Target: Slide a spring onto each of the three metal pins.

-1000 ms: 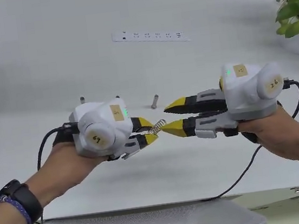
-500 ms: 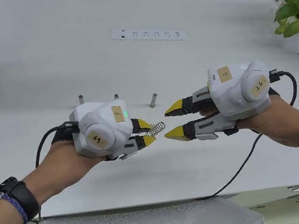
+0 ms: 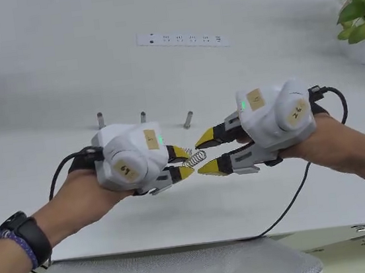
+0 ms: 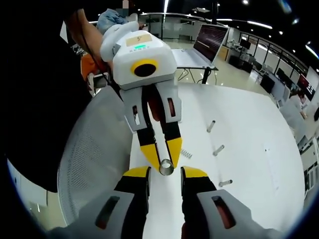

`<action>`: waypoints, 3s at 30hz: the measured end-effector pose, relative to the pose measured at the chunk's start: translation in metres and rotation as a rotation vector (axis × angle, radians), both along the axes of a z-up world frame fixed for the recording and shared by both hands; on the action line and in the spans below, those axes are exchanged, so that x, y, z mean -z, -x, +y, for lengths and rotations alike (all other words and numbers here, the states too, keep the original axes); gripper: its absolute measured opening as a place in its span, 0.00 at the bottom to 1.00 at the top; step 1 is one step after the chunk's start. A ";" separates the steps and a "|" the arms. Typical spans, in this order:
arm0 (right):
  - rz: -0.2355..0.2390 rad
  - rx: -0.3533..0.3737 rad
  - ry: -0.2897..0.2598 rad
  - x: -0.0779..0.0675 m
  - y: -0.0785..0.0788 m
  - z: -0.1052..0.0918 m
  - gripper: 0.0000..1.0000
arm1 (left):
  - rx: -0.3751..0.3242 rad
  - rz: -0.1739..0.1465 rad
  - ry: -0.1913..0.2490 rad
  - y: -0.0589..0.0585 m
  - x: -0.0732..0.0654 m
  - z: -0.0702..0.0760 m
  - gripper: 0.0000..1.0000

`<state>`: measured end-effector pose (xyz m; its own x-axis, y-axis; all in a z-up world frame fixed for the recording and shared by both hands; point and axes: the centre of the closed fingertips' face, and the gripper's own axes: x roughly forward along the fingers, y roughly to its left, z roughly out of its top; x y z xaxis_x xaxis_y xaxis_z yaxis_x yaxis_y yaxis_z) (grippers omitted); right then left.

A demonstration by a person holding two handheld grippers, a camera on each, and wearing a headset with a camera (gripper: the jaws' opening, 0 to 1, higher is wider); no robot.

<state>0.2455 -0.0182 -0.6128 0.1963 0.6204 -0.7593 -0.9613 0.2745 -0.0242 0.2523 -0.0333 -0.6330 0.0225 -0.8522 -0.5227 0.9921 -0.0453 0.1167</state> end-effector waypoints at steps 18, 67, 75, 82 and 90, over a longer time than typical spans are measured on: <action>-0.009 -0.090 0.052 0.012 0.007 0.004 0.09 | 0.043 -0.010 -0.026 0.009 0.006 -0.001 0.02; 0.017 -0.005 0.083 0.040 -0.016 -0.006 0.09 | -0.324 0.138 0.018 -0.038 0.011 0.078 0.41; 0.032 0.010 0.081 0.048 -0.026 -0.004 0.09 | -0.387 0.147 0.026 -0.048 0.010 0.103 0.46; 0.035 0.014 0.080 0.049 -0.038 0.002 0.09 | -0.428 0.146 0.032 -0.052 0.006 0.121 0.48; 0.042 0.017 0.090 0.055 -0.051 0.010 0.09 | -0.484 0.154 0.036 -0.056 0.003 0.145 0.52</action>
